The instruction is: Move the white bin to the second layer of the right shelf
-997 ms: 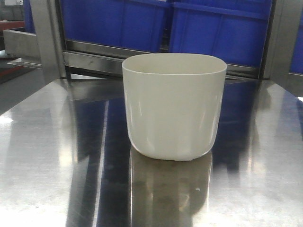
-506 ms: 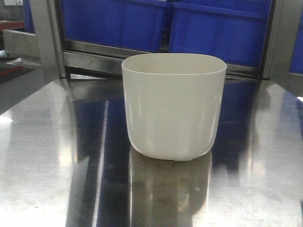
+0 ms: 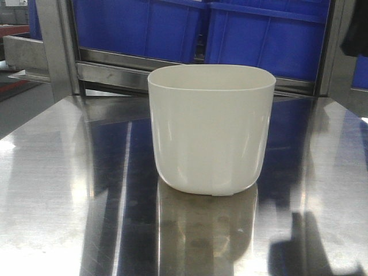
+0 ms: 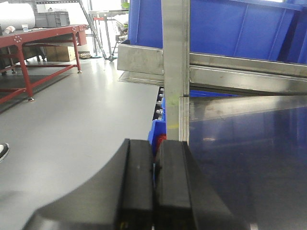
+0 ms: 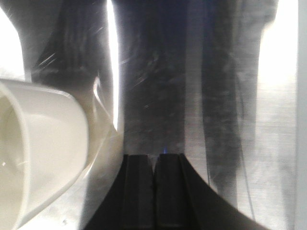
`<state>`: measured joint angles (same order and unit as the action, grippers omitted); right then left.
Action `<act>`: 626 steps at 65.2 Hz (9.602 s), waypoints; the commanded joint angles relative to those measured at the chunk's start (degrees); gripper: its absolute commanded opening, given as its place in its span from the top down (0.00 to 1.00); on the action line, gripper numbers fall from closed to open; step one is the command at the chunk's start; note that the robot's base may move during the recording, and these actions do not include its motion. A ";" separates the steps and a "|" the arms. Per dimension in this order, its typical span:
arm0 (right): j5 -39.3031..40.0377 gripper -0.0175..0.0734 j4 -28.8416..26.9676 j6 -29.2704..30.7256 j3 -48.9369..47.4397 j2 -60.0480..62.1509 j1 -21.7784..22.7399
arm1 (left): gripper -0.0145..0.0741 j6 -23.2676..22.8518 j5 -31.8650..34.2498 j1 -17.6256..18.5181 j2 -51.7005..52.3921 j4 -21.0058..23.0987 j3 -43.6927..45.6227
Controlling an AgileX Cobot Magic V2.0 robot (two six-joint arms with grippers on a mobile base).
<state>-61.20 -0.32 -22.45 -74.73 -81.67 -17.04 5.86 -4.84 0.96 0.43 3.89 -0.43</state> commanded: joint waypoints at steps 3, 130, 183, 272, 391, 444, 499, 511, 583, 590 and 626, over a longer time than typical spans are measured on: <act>-1.03 0.59 1.83 -2.78 -6.07 -0.56 -3.78 | 0.74 -0.15 4.84 0.21 0.75 0.35 -2.11; -11.31 0.56 1.57 -12.12 -15.43 -18.49 -12.03 | 0.74 -0.15 4.84 0.21 0.75 0.35 -2.11; -2.43 0.75 9.38 -8.36 2.29 2.73 -12.03 | 0.74 -0.15 4.84 0.21 0.75 0.35 -2.11; 3.06 0.75 1.25 7.96 31.89 39.01 8.28 | 0.74 -0.15 4.84 0.21 0.75 0.35 -2.11; 3.06 0.75 1.25 7.96 31.89 39.01 8.28 | 0.74 -0.15 4.84 0.21 0.75 0.35 -2.11; 3.00 0.75 1.25 7.96 31.89 39.01 8.28 | 0.74 -0.15 4.84 0.21 0.75 0.35 -2.11; 3.05 0.75 1.25 7.96 31.89 39.01 8.28 | 0.74 -0.15 4.84 0.21 0.75 0.35 -2.11; 3.05 0.75 1.25 7.96 31.89 39.01 8.28 | 0.74 -0.15 4.84 0.21 0.75 0.35 -2.11; 2.89 0.75 1.25 7.96 31.89 39.01 8.28 | 0.74 -0.15 4.84 0.21 0.75 0.35 -2.11; 2.89 0.75 1.25 7.96 31.89 39.01 8.28 | 0.74 -0.15 4.84 0.21 0.75 0.35 -2.11; 2.83 0.75 1.25 7.96 31.89 39.01 8.28 | 0.74 -0.15 4.84 0.21 0.75 0.35 -2.11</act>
<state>-61.32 0.72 -14.85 -41.19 -42.90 -9.22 5.86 -4.84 0.96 0.43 3.89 -0.43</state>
